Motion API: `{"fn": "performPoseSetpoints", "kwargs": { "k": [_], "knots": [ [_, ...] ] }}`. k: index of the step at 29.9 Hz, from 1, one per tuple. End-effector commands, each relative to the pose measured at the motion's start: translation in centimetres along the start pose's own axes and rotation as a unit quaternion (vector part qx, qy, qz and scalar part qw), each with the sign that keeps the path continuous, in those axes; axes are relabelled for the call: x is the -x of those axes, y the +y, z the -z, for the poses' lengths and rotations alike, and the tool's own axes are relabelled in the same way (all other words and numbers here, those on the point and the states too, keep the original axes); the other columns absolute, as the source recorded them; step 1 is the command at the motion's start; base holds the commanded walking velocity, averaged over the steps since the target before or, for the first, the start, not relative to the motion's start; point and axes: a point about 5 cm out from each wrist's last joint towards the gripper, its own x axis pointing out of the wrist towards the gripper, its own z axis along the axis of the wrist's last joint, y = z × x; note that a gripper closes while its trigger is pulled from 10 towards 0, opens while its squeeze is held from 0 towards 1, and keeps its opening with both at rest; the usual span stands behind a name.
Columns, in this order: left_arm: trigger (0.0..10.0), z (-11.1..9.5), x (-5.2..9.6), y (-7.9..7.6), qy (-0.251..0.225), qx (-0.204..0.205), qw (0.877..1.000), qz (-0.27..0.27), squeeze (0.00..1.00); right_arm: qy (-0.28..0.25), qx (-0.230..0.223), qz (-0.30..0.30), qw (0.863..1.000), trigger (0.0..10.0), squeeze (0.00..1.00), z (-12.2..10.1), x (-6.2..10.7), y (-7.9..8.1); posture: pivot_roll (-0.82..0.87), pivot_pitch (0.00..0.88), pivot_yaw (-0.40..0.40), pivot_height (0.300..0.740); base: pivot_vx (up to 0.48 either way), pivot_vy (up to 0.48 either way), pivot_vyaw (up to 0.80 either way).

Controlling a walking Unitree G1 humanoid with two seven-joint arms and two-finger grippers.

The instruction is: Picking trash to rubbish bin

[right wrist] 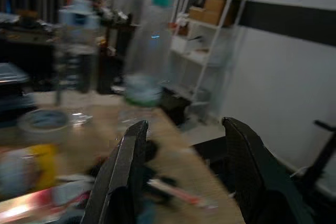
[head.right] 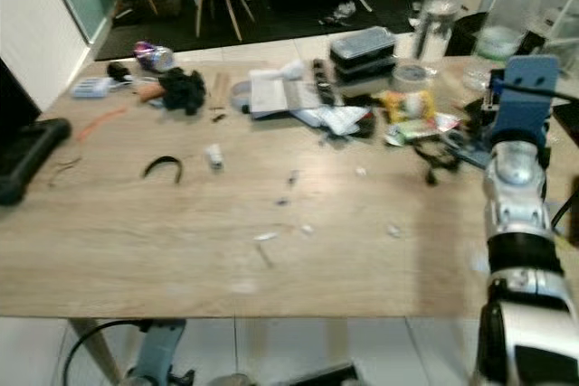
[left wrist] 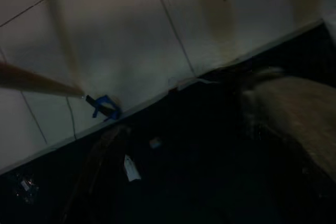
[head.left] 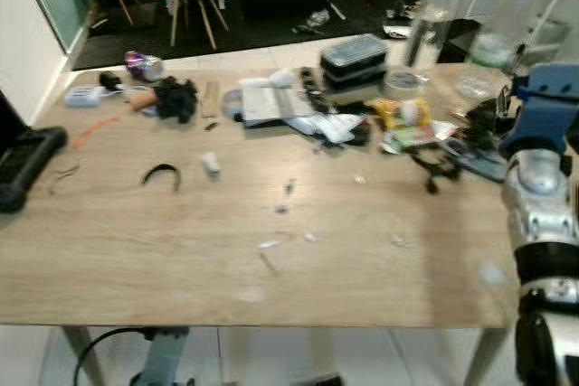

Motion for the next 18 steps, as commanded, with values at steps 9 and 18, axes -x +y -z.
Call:
{"fn": "performPoseSetpoints", "kwargs": {
  "k": [9, 18],
  "knots": [
    [10.0, 0.5, 0.08, -0.01, 0.007, 0.0, 1.0, -0.007, 0.0, 0.002, -0.008, -0.014, 1.0, 10.0, 0.0, -0.09, -0.05, 0.65, 0.0, 0.023, 0.018, 0.74, 0.0, -0.129, 0.0],
    [10.0, 0.85, 0.13, -0.2, 0.011, -0.003, 1.0, -0.003, 0.0, 0.007, -0.027, -0.034, 0.999, 10.0, 0.0, 0.09, -0.06, 1.1, 0.01, 0.025, 0.015, 0.74, 0.0, 0.0, 0.0]
  ]
}}
